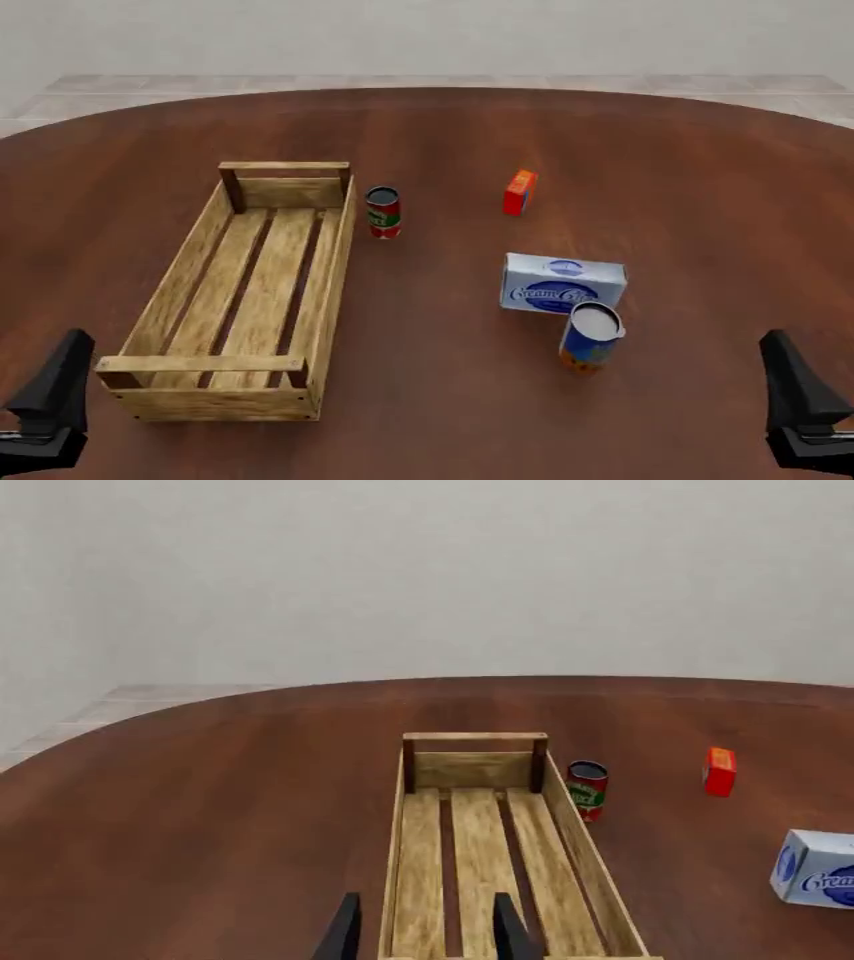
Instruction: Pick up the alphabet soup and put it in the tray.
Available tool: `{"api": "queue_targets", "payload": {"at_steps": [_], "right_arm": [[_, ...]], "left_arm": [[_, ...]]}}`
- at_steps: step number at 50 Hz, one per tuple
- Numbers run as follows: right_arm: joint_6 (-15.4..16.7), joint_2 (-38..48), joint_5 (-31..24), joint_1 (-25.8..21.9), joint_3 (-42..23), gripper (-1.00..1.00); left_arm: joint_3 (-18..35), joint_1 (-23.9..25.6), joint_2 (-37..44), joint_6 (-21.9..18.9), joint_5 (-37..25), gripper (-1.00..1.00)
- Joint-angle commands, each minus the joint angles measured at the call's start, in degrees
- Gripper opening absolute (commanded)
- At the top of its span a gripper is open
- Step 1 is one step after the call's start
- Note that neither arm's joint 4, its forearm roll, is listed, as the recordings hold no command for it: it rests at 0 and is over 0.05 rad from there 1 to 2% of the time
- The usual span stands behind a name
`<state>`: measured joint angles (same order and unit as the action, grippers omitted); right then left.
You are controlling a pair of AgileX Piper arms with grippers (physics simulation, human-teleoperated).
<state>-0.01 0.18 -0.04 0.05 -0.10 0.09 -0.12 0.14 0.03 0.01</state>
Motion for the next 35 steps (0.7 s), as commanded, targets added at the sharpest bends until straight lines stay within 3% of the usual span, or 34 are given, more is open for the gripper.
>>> {"api": "queue_targets", "payload": {"at_steps": [1,19,21,23,24,26,27,35], "right_arm": [[0.03,0.27,0.21,-0.05,-0.1,1.0],[0.0,0.6,0.03,-0.09,-0.57,1.0],[-2.44,1.04,0.17,-0.35,-0.71,1.0],[-1.49,5.88,1.43,-1.52,-1.88,1.0],[1.78,8.48,1.69,-3.05,-3.21,1.0],[1.26,9.48,1.41,-3.32,-4.12,1.0],[-1.15,10.7,0.67,-3.32,-5.88,1.0],[0.03,20.87,-1.55,-7.4,-13.42,1.0]], "left_arm": [[0.14,0.12,0.31,-0.03,0.13,1.0],[0.37,0.12,0.31,-0.05,-0.14,1.0],[0.42,0.11,0.3,-0.06,-0.21,1.0],[0.41,0.11,0.28,-0.08,-0.22,1.0],[0.45,0.13,0.19,-0.21,-0.27,1.0],[0.46,0.13,0.2,-0.19,-0.29,1.0],[0.46,0.14,0.18,-0.24,-0.28,1.0],[0.51,0.13,0.11,-0.24,-0.4,1.0]]}}
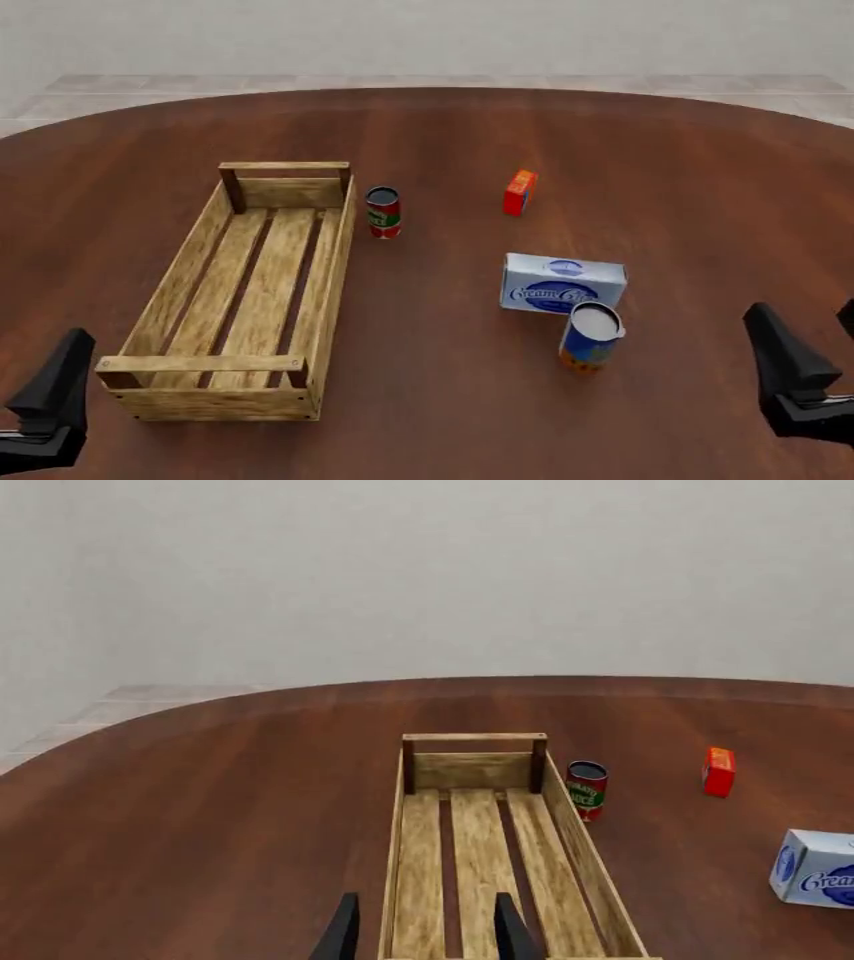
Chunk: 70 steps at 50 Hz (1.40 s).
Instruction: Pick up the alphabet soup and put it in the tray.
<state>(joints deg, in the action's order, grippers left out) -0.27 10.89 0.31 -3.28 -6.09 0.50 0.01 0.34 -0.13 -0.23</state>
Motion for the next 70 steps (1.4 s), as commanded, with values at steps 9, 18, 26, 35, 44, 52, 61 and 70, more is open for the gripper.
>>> {"api": "queue_targets", "payload": {"at_steps": [9,18,26,35,44,52,61,70], "right_arm": [[2.47,17.94,-6.91,-8.82,-14.85,1.0],[2.47,23.29,-13.54,-13.38,-21.79,1.0],[2.85,29.43,-19.79,-14.14,-29.78,1.0],[2.57,35.2,-24.1,-14.84,-35.4,1.0],[2.01,38.19,-27.09,-15.6,-38.49,1.0],[5.87,42.02,-29.89,-12.78,-40.2,1.0],[7.63,44.0,-29.28,-11.0,-38.76,1.0],[7.15,46.09,-27.71,-11.54,-37.49,1.0]], "left_arm": [[0.14,0.01,-0.05,-0.08,-0.18,1.0],[0.13,0.01,-0.07,-0.06,-0.22,1.0],[0.29,0.01,-0.17,-0.12,-0.44,1.0],[0.27,0.01,-0.17,-0.12,-0.42,1.0],[0.14,0.01,-0.16,-0.16,-0.25,1.0],[-0.04,0.0,-0.1,-0.12,-0.04,1.0],[-0.1,0.01,-0.07,-0.15,0.05,1.0],[-0.14,0.01,-0.01,-0.16,0.16,1.0]]}}
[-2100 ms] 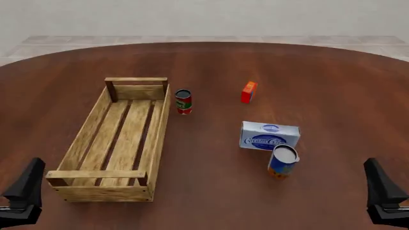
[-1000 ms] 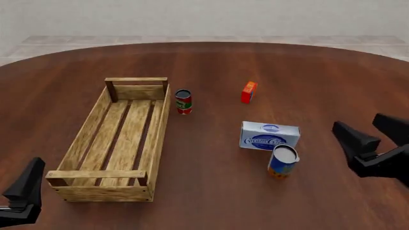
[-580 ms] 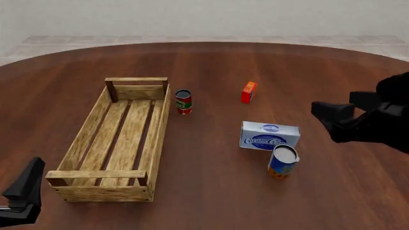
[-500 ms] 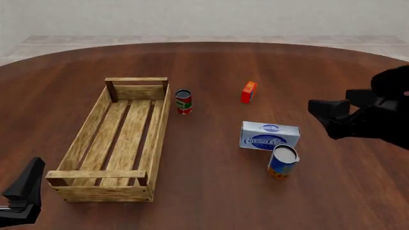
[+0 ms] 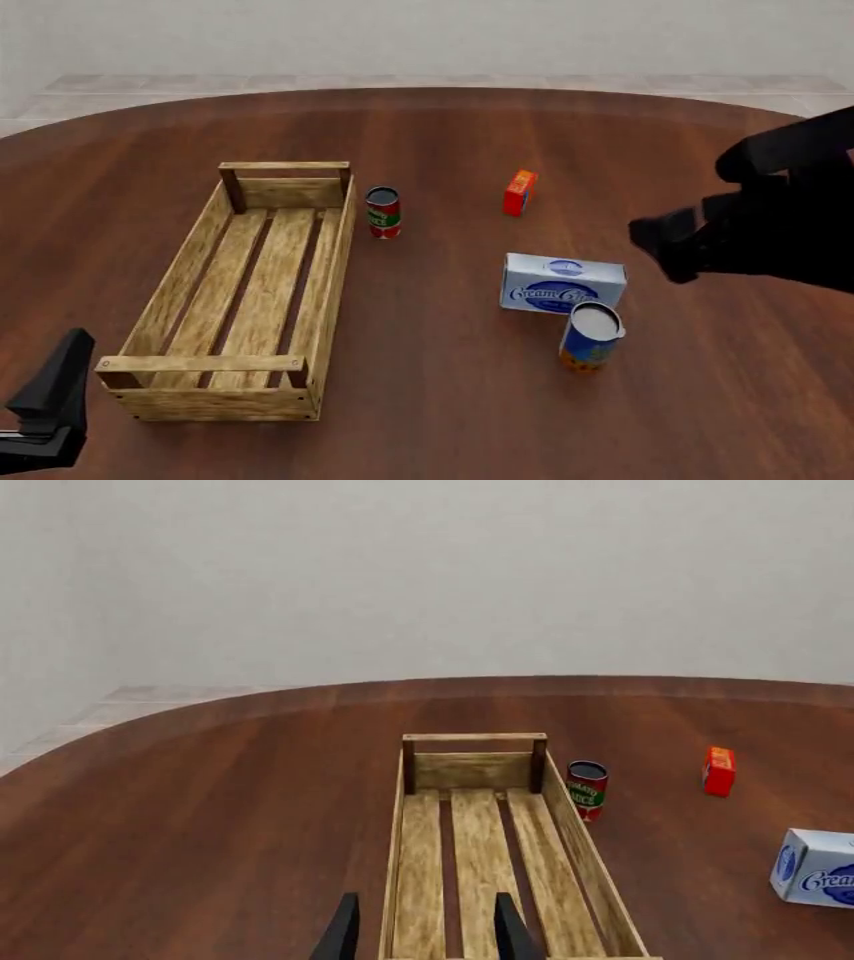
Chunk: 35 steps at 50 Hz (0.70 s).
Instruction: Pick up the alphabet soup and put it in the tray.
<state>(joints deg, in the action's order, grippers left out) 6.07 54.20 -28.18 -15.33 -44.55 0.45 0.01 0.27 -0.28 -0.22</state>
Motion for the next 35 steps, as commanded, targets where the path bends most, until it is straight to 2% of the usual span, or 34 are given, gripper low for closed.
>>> {"api": "queue_targets", "payload": {"at_steps": [1,35], "right_arm": [[1.15,3.33,1.1,0.8,1.41,1.0],[-0.77,11.12,10.24,-0.74,7.05,1.0]], "left_arm": [[-0.06,0.0,0.09,-0.01,0.14,1.0],[-0.08,-0.01,0.03,0.0,0.1,1.0]]}}
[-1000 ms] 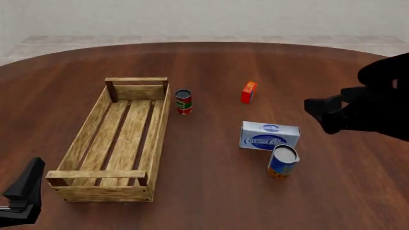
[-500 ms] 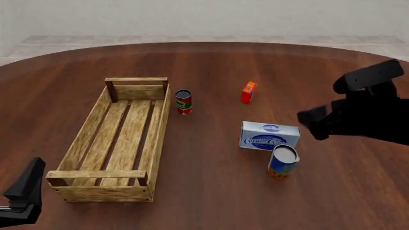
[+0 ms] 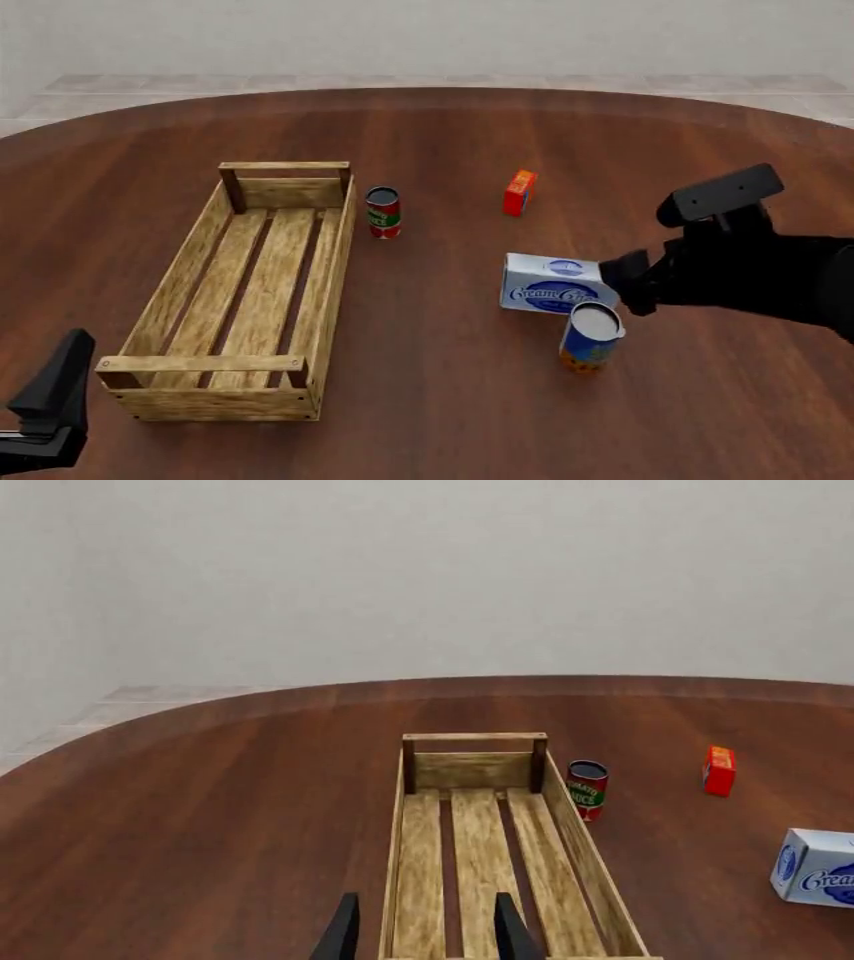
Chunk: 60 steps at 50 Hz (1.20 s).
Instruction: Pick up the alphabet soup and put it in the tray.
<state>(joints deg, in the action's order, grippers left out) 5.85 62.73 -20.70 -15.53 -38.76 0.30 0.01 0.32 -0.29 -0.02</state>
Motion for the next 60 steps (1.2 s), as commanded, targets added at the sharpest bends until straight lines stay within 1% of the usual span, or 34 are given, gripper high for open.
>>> {"api": "queue_targets", "payload": {"at_steps": [1,27,37,39,46,52,60], "right_arm": [[-0.65,2.92,2.97,-0.56,1.43,1.0],[-1.45,8.0,7.39,-1.36,3.19,1.0],[-1.52,9.43,8.07,-1.26,3.43,1.0],[-2.05,9.51,8.23,-1.52,3.44,1.0],[-1.7,10.84,9.14,-1.26,4.16,1.0],[-2.35,11.59,9.71,-1.62,4.57,1.0],[-1.65,13.49,11.89,-1.0,5.73,1.0]], "left_arm": [[-0.01,0.0,-0.01,0.0,0.01,1.0],[0.02,-0.02,0.07,0.01,0.05,1.0],[0.03,-0.01,0.07,-0.01,0.05,1.0],[0.02,0.0,0.08,0.01,0.05,1.0],[0.03,0.0,0.07,0.0,0.05,1.0],[0.02,-0.01,0.07,0.0,0.05,1.0],[0.02,-0.01,0.08,0.02,0.05,1.0]]}}
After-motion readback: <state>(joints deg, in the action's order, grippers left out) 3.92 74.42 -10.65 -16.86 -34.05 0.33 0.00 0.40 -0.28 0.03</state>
